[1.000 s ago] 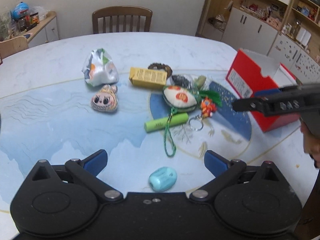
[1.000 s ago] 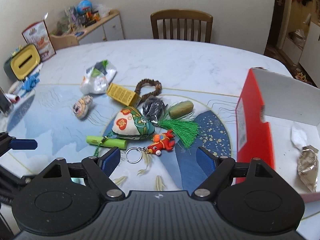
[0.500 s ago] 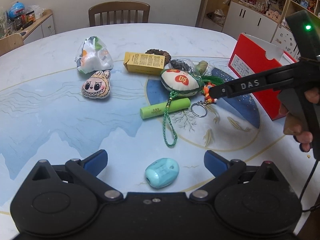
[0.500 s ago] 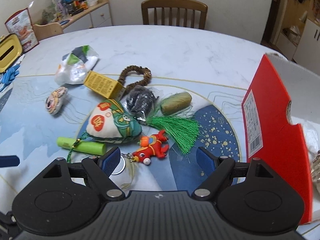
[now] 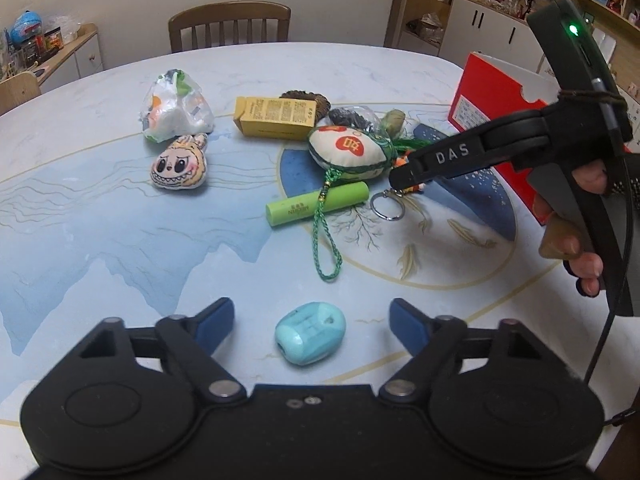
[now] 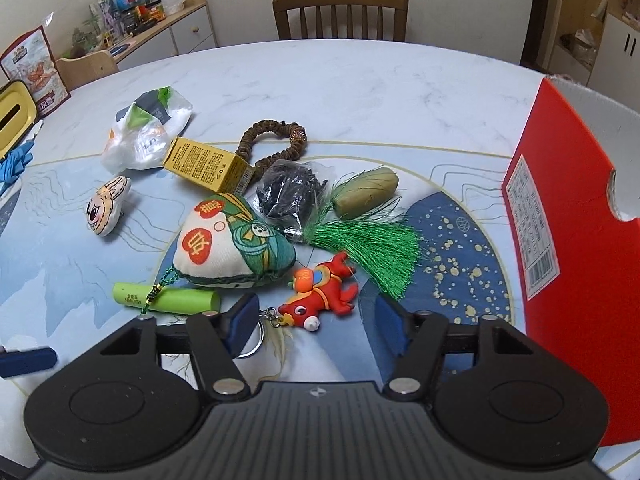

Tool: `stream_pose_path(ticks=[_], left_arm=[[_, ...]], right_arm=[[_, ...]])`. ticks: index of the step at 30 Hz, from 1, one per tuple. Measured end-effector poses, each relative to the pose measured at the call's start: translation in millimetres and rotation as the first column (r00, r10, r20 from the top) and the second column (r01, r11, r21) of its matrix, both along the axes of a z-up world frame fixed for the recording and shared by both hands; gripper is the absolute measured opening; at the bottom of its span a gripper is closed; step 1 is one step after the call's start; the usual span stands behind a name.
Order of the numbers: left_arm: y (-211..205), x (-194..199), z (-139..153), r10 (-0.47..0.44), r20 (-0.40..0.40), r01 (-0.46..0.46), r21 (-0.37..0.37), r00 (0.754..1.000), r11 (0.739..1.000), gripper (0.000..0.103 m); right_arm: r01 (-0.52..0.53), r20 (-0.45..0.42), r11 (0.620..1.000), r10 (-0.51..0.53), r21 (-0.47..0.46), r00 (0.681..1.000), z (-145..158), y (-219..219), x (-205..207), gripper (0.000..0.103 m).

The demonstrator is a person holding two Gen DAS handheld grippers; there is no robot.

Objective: Organize objects
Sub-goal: 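Grasp the teal stone with the left gripper while the right grasps the red toy keychain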

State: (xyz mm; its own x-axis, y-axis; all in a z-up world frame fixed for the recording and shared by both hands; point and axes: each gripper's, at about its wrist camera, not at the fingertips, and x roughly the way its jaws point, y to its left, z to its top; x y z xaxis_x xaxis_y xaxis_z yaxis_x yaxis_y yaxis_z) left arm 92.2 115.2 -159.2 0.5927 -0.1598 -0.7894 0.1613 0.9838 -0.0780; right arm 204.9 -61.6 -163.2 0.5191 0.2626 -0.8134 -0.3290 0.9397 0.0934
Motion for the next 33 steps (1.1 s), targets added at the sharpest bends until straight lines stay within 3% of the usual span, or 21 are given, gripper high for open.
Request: stream_pose_path(ticks=[9, 13, 25, 33], left_arm=[[-1.6, -3.0, -2.1, -0.004, -0.003, 0.004, -0.011, 1.000, 1.000, 0.072], [-0.6, -4.2, -3.8, -0.002, -0.009, 0.002, -0.031, 1.000, 1.000, 0.061], [-3.0, -4.6, -2.9, -0.009, -0.010, 0.008, -0.037, 1.000, 0.999, 0.036], [-7.4, -1.1, -1.8, -0.012, -0.029, 0.010, -0.064, 1.000, 0.998, 0.036]], right_arm=[[-0.019, 0.010, 1.000, 0.019, -0.020, 1.000, -3.9, 7.3, 0.4, 0.050], [-0.014, 0.015, 1.000, 0.015, -0.023, 1.000, -3.7, 8.2, 1.2, 0.043], [-0.010, 0.007, 1.000, 0.010, 0.003, 1.000, 1.0, 4.2, -6.5, 0.041], [-0.003, -0.006, 0.998, 0.003, 0.061, 1.000, 14.9, -8.1, -21.2, 0.040]])
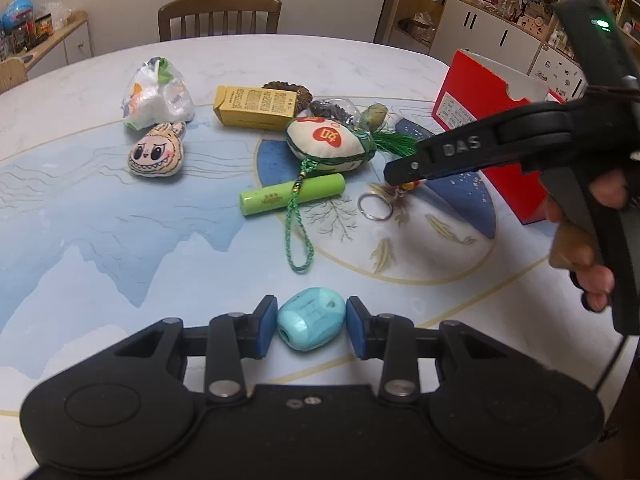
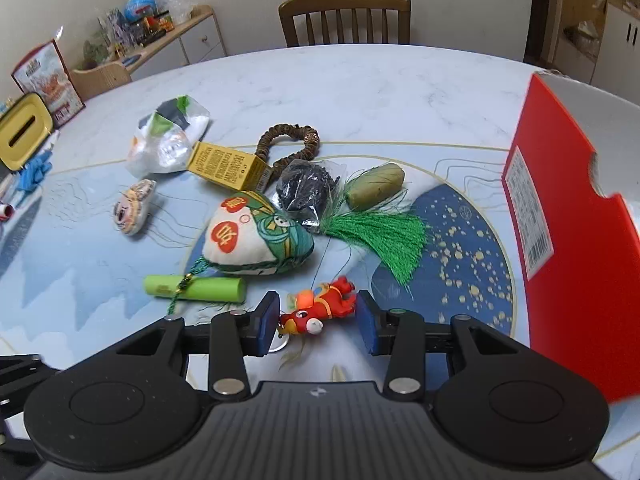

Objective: Organize objects
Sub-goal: 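Grasp the teal stone with the left gripper while the right grasps the red toy keychain, then carry the teal stone and red keychain with both grippers into the shoebox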

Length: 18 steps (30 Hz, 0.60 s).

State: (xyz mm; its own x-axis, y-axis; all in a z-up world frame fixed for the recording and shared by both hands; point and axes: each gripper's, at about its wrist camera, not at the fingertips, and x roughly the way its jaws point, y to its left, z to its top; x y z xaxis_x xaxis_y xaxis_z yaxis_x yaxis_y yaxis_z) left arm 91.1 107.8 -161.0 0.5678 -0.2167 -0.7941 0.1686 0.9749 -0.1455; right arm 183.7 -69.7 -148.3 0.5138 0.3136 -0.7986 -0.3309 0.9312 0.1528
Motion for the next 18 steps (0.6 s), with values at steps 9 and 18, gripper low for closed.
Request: stream_pose_path(ticks=[9, 18], left_arm=[[-8.6, 6.2, 15.9, -0.011, 0.007, 0.011, -0.032, 1.000, 0.999, 0.036], [-27.8, 21.1, 50.6, -0.051, 0.041, 0.052, -0.034, 0.998, 0.998, 0.036]], right_arm=[[0.013, -0.009, 0.997, -0.013, 0.073, 1.000, 26.0, -25.0, -16.9, 0.040], [0.018, 0.021, 0.990, -0.021, 0.139, 1.000, 70.7, -57.2, -27.0, 0.040]])
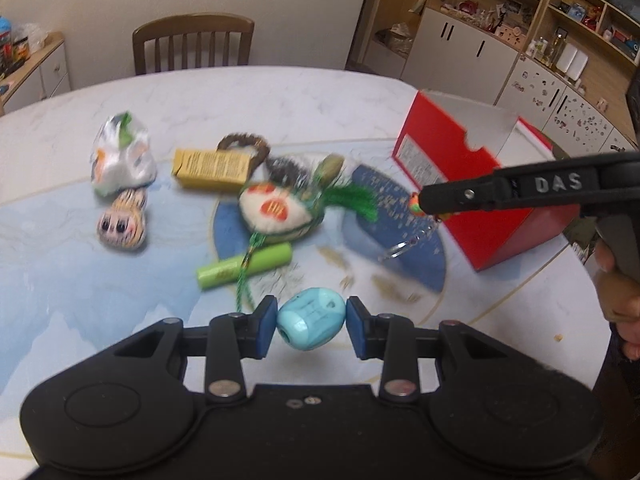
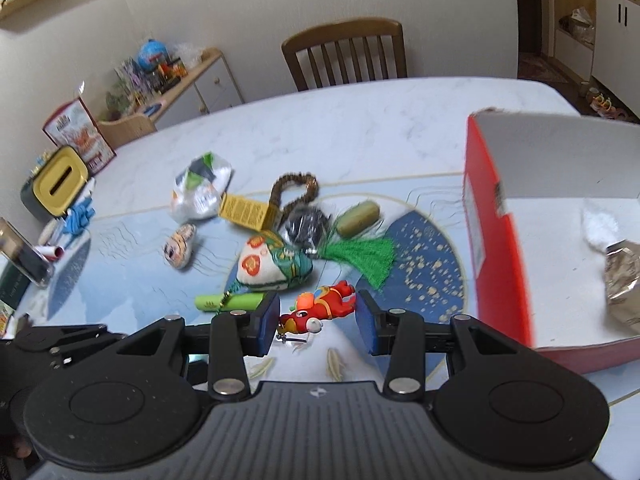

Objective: Organize objects
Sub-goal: 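Carry the teal stone and red keychain with both grippers into the shoebox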

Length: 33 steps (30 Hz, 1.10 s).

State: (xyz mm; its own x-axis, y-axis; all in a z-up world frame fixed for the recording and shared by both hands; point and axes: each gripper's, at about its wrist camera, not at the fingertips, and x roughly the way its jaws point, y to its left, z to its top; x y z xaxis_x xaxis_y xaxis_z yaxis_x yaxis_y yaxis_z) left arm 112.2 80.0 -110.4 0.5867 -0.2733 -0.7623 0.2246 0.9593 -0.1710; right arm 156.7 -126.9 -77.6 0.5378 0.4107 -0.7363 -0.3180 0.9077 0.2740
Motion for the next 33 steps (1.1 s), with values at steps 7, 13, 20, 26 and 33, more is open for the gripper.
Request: stream_pose_path(ticks=[7, 13, 20, 26, 33], left_arm=[[-25.5, 21.4, 33.5, -0.031, 0.013, 0.032, -0.008, 0.999, 0.999, 0.036], [-61.6, 33.7, 59.9, -0.093, 0.052, 0.095, -0.019, 0.994, 0.995, 0.036], [-111.5, 49.7, 79.7, -0.165, 0.091, 0.167, -0.011, 0.982, 0.986, 0.036], [-156.4, 64.5, 80.4, -0.206, 0.080, 0.207, -0.010, 0.975, 0.978, 0.036], [-198.7, 84.7, 73.1, -0.212, 0.032, 0.212, -0.021, 0.977, 0.977, 0.036]], right_arm=[[0.005, 0.044, 1.000, -0.006, 0.026, 0.999, 34.6, -28.9, -1.7, 0.040], [0.039, 0.103, 0.999, -0.041, 0.027, 0.994, 57.3, -61.4, 2.5, 0.040], [0.102, 0.168, 0.995, -0.104, 0.020, 0.980, 74.5, -111.8, 14.3, 0.040], [0.152, 0.201, 0.988, -0.150, 0.005, 0.968, 79.8, -156.1, 28.0, 0.040], [0.196, 0.210, 0.980, -0.187, -0.022, 0.960, 72.4, -201.6, 47.3, 0.040]])
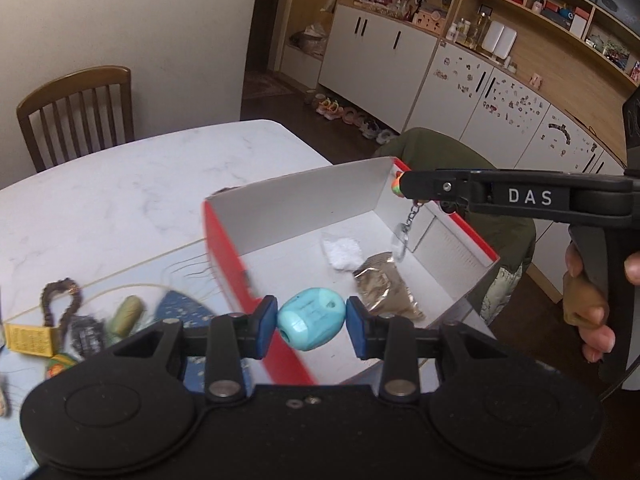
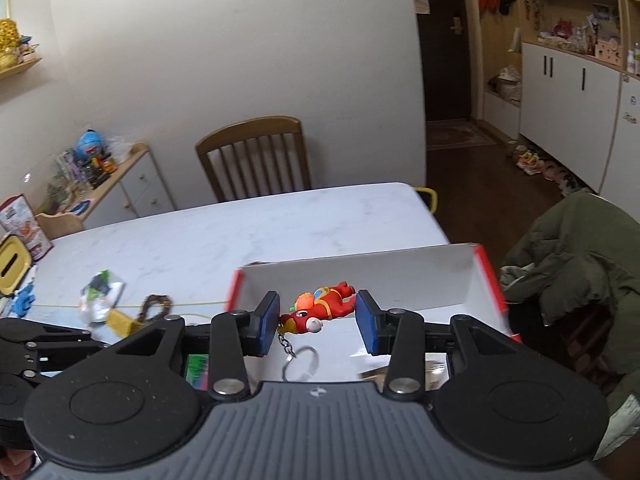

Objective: Organize objects
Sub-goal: 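Carry the teal stone and red keychain with both grippers into the shoebox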

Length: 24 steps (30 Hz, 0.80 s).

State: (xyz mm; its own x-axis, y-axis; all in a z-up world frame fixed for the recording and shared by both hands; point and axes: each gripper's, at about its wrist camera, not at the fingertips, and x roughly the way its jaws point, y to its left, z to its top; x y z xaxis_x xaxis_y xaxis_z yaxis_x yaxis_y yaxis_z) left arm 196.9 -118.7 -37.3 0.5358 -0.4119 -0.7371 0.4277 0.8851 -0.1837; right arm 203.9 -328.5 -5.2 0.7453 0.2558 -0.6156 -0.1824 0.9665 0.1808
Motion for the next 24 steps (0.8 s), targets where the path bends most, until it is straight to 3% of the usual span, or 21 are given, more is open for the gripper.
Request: stream_pose_path(ticks=[11, 24], left_arm=[[-61.6, 35.7, -22.2, 0.006, -0.043, -0.003, 0.065, 0.999, 0.998, 0.036], [-92.7, 89.5, -75.8, 0.086, -0.167, -0.053, 0.193, 0.982, 0.980, 0.036]], right_arm=[[0.026, -0.059, 0.998, -0.029, -0.053, 0.998, -32.7, -49.4, 39.6, 0.040], [-0.027, -0.150, 0.990, 0.006, -0.136, 0.989, -83.1, -53.3, 90.5, 0.040]])
